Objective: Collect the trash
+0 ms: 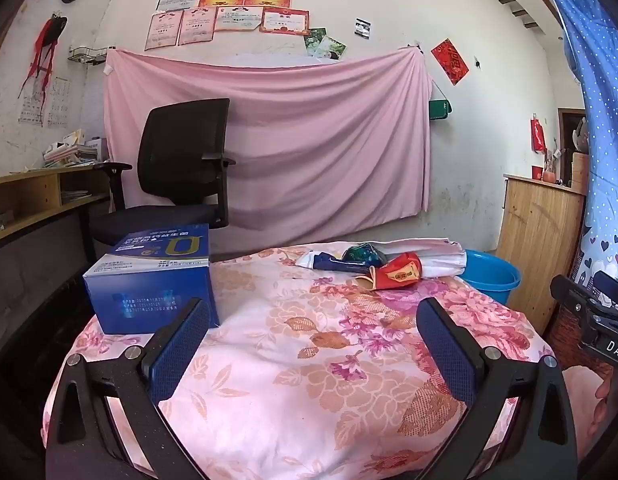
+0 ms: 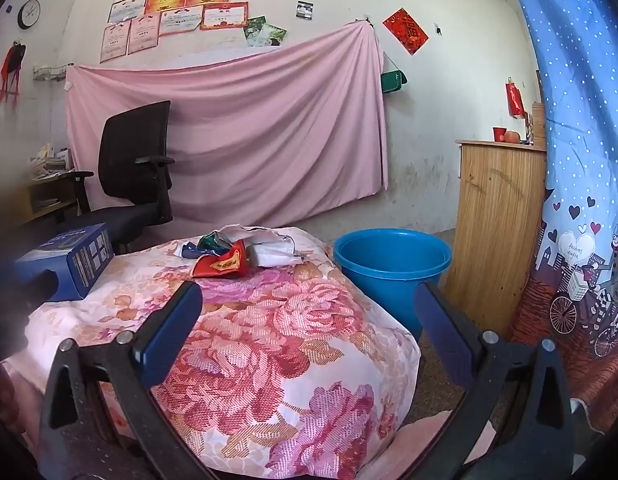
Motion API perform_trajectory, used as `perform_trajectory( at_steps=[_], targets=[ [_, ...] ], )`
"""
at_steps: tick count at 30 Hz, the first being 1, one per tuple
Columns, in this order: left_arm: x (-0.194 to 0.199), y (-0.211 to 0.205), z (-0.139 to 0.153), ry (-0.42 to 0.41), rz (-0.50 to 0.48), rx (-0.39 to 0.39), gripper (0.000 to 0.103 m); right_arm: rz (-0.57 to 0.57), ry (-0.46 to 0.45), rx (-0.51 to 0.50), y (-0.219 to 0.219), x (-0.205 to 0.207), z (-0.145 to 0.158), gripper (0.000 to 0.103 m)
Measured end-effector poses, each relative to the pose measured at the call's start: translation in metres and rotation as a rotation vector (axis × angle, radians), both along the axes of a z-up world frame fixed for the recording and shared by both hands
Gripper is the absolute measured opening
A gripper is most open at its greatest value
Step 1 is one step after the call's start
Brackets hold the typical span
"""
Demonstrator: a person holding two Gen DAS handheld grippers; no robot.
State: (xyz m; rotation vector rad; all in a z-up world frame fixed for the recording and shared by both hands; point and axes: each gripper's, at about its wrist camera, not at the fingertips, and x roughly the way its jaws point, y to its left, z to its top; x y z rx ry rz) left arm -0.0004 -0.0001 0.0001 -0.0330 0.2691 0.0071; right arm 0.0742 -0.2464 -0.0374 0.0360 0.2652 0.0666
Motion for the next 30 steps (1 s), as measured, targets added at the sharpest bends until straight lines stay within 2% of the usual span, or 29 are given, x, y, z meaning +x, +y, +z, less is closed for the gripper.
perform_trajectory(
  at_steps=[23, 30],
  targets=[
    [-0.002, -0.0052, 0.0075, -0.003, -0.005, 0.01, 0.101, -0.001, 0.005, 0.008, -0.002, 0.001, -0.0004, 0.103],
    [-0.0007, -0.003, 0.0016, -0.005, -0.013, 0.015, 0.101, -0.002, 0.006, 0.009, -0.0005, 0.001, -0.0005, 0.103]
  ],
)
